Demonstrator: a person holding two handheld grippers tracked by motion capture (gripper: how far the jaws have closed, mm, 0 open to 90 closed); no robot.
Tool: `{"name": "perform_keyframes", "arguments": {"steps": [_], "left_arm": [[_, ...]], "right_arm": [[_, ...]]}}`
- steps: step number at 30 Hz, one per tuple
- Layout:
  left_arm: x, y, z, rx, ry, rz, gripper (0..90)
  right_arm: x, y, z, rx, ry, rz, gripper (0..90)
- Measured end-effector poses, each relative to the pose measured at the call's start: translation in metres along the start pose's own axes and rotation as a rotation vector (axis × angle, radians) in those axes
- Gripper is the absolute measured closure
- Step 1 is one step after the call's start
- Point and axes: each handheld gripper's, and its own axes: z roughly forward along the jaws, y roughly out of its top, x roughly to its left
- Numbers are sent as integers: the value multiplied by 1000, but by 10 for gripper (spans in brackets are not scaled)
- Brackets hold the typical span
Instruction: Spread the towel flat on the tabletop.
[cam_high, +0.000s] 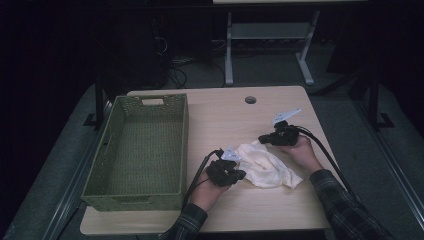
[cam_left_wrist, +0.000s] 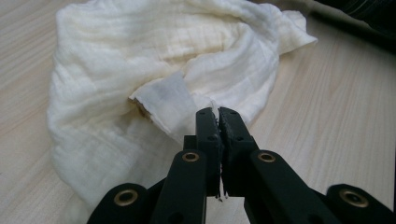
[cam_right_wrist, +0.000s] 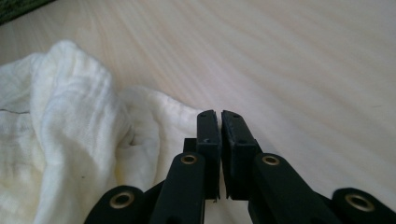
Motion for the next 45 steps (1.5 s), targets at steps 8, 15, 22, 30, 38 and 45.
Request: {"name": "perform_keyframes", "arguments": {"steps": [8, 15, 22, 30, 38, 45], "left_arm": [[-5, -1, -2, -11, -6, -9, 872], [-8, -5, -6, -3, -10, -11, 873], [-10, -11, -7, 4, -9, -19, 873], [-15, -18, -11, 25, 34, -27, 873], [-13, -22, -17, 31, 110, -69, 873], [-12, -23, -12, 25, 109, -71, 872]], "right_arm": [[-24, -1, -36, -31, -96, 25, 861], [-50, -11, -54, -41, -162, 71, 861], [-76, -19, -69, -47, -229, 127, 861], [-94, -21, -68, -26, -299, 165, 862], [-108, -27, -72, -27, -381, 230, 827], [-86, -34, -84, -81, -299, 186, 700]]}}
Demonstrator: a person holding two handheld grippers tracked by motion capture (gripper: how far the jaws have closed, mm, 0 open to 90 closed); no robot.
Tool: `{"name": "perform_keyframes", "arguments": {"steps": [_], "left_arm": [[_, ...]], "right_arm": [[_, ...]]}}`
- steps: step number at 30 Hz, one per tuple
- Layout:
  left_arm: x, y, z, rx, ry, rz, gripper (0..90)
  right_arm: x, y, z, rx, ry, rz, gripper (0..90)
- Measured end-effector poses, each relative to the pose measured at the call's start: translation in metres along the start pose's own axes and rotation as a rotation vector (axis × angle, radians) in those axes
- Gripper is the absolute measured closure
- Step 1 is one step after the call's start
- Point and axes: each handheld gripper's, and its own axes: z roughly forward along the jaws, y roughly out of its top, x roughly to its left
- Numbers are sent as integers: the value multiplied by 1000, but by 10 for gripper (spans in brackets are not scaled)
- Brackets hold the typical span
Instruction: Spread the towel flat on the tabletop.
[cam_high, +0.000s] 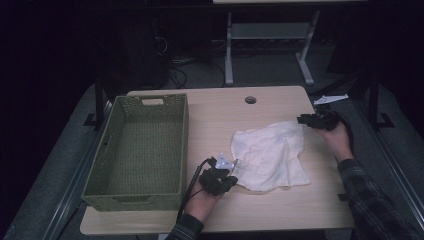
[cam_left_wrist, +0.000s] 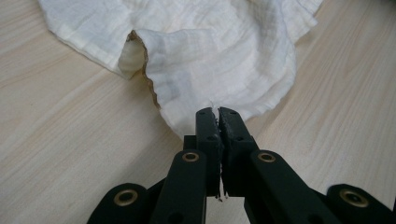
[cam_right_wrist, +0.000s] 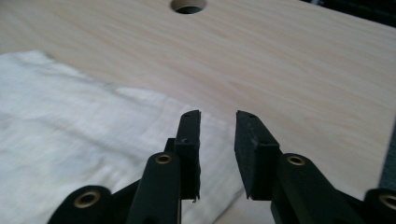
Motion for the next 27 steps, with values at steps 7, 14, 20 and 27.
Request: {"name": "perform_keyframes", "arguments": {"steps": [7, 14, 20, 27], "left_arm": [[5, 0, 3, -16, -9, -14, 871], [7, -2, 8, -12, -15, -3, 870], [8, -2, 14, 0, -25, 9, 870], [8, -3, 13, -4, -21, 18, 869]], "right_arm": [[20, -18, -19, -6, 53, -41, 697], [44, -45, -36, 8, 84, -53, 690], [65, -67, -58, 36, 90, -65, 676], [78, -97, -77, 64, 128, -29, 651]]}}
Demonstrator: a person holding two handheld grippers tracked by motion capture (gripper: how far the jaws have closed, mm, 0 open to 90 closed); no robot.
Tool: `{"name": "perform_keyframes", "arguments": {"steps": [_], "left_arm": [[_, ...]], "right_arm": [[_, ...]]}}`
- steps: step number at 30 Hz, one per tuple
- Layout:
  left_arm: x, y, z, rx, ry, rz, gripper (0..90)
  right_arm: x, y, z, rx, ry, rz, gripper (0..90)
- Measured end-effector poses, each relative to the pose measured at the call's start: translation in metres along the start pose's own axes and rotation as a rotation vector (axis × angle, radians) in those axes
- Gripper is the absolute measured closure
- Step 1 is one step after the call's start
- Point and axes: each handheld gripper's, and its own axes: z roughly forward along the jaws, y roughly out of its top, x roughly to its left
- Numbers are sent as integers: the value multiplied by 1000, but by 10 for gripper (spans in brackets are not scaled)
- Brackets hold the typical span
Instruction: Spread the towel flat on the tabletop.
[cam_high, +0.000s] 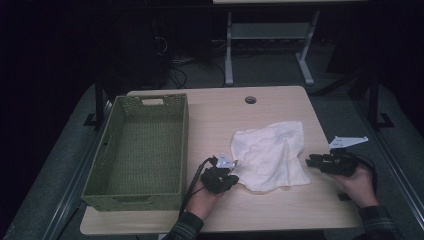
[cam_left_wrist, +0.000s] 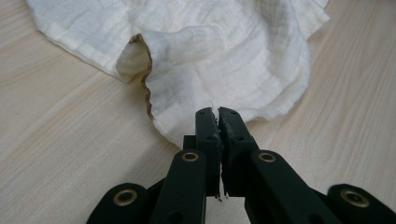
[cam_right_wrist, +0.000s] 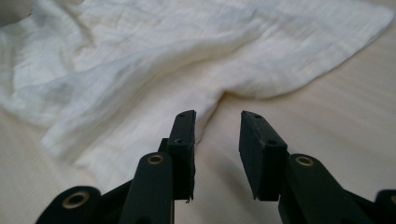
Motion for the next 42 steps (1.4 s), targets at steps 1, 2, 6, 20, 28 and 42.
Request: {"name": "perform_keyframes", "arguments": {"steps": [1, 2, 6, 20, 28, 42], "left_arm": [[0, 0, 0, -1, 0, 0, 869], [0, 0, 0, -3, -1, -1, 869], [0, 0, -1, -4, -2, 0, 868], [0, 0, -1, -8, -5, 2, 868], [0, 0, -1, -9, -2, 6, 869], [1, 0, -1, -6, -12, 1, 868]], "right_arm": [[3, -4, -1, 2, 4, -2, 645], [6, -8, -2, 10, 6, -1, 639], [15, -19, -3, 27, 15, 2, 630], [21, -19, 3, 64, 56, -20, 888], [27, 3, -2, -27, 100, -51, 895], [82, 63, 50, -50, 231, -226, 897]]}}
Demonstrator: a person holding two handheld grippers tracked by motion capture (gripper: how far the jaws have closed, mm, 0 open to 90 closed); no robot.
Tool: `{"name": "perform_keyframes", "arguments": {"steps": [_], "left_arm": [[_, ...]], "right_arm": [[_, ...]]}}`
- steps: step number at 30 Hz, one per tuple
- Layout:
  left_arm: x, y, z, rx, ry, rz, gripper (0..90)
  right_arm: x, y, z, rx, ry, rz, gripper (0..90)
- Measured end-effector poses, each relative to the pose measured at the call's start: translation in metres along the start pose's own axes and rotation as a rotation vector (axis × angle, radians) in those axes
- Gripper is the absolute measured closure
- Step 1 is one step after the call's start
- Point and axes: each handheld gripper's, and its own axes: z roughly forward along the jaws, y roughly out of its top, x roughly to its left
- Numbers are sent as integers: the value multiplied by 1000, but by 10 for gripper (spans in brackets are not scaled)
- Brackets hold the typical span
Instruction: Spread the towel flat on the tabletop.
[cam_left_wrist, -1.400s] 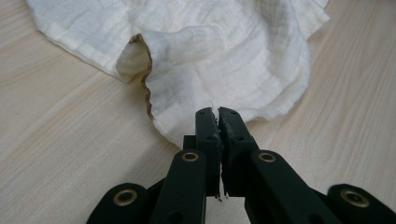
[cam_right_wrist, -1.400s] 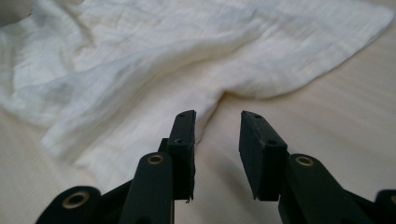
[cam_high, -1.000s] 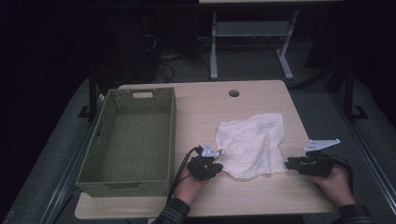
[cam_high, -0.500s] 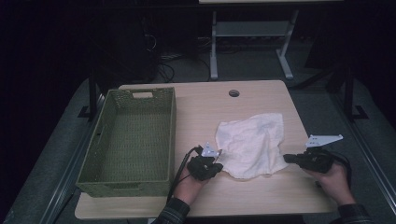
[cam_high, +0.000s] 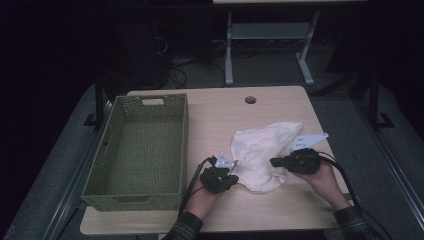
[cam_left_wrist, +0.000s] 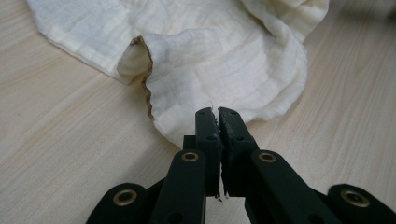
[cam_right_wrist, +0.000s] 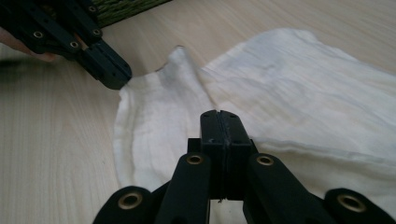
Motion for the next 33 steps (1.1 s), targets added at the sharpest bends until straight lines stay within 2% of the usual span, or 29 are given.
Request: {"name": "perform_keyframes", "arguments": {"steps": [2, 3, 4, 5, 10, 14, 18, 20, 23, 29, 33], "left_arm": [[0, 0, 0, 3, -1, 1, 868], [0, 0, 0, 3, -1, 1, 868], [0, 0, 0, 2, -2, 1, 868], [0, 0, 0, 3, -3, 1, 868], [1, 0, 1, 7, -4, -2, 868], [1, 0, 1, 11, -3, -5, 866], [1, 0, 1, 9, -3, -4, 866], [1, 0, 1, 10, -6, -3, 867], [0, 0, 0, 9, -8, -6, 867], [1, 0, 0, 9, -9, -6, 867], [1, 0, 1, 15, -11, -6, 867]], "right_arm": [[4, 3, 8, 8, 5, -23, 885], [3, 2, 9, 4, 8, -29, 819], [2, 2, 8, -1, 17, -15, 789], [-1, 1, 5, -3, 6, -6, 757], [-18, -3, -23, -84, -31, 48, 756], [-26, -10, -27, -79, -37, 77, 754], [-16, -5, -15, -62, -11, 53, 753], [-9, -1, -5, -32, 6, 26, 752], [-3, 0, 14, 5, 26, 13, 740], [-2, -6, 39, 80, 42, 16, 702], [-1, -7, 43, 77, 53, 11, 693]]}}
